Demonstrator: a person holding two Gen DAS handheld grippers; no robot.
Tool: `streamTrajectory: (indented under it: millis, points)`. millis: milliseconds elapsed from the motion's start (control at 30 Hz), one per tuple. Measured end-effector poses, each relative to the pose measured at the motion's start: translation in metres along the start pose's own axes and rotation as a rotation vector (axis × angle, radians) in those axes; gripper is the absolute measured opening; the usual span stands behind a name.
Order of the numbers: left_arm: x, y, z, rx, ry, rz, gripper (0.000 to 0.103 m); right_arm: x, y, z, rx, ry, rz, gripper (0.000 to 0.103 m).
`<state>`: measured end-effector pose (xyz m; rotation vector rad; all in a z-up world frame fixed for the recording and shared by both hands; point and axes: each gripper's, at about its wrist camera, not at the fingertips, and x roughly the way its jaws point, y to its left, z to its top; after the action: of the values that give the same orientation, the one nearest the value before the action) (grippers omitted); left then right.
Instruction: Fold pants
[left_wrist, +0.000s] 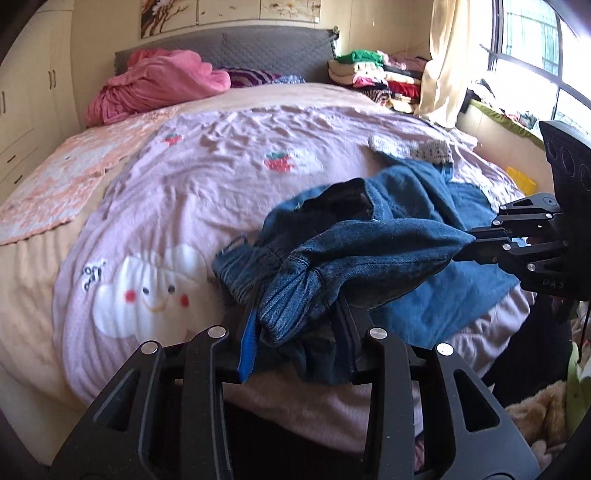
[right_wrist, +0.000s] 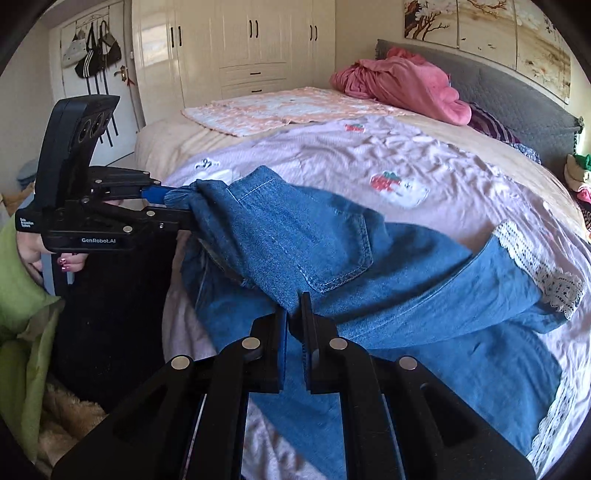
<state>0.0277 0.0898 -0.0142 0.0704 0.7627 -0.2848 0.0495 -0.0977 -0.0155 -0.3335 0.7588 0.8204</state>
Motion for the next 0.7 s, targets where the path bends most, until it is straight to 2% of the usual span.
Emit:
streamTrajectory:
  millis: [200,267,300,400,567,700]
  points:
    - [0.004,0.003,-0.012,-0.024,0.055,0.011,0.032,0.015,0.015,-0.020,-0.006,0.057,0.008,0.006]
    - [0.007,0.007,-0.012,-0.045,0.090,0.030,0.042,0.019,0.021,-0.025,0.001,0.062,0.012,0.009]
    - [0.008,0.011,-0.012,-0.054,0.105,0.035,0.042,0.020,0.022,-0.027,0.010,0.064,0.018,0.009]
    - [0.004,0.013,-0.014,-0.069,0.098,0.014,0.042,0.024,0.023,-0.033,0.033,0.072,0.017,0.009]
    - [0.005,0.018,-0.018,-0.102,0.138,0.045,0.057,0.025,0.025,-0.036,0.042,0.080,0.035,0.016]
    - [-0.011,0.021,-0.016,-0.108,0.120,0.049,0.062,0.024,0.024,-0.037,0.057,0.078,0.046,0.017]
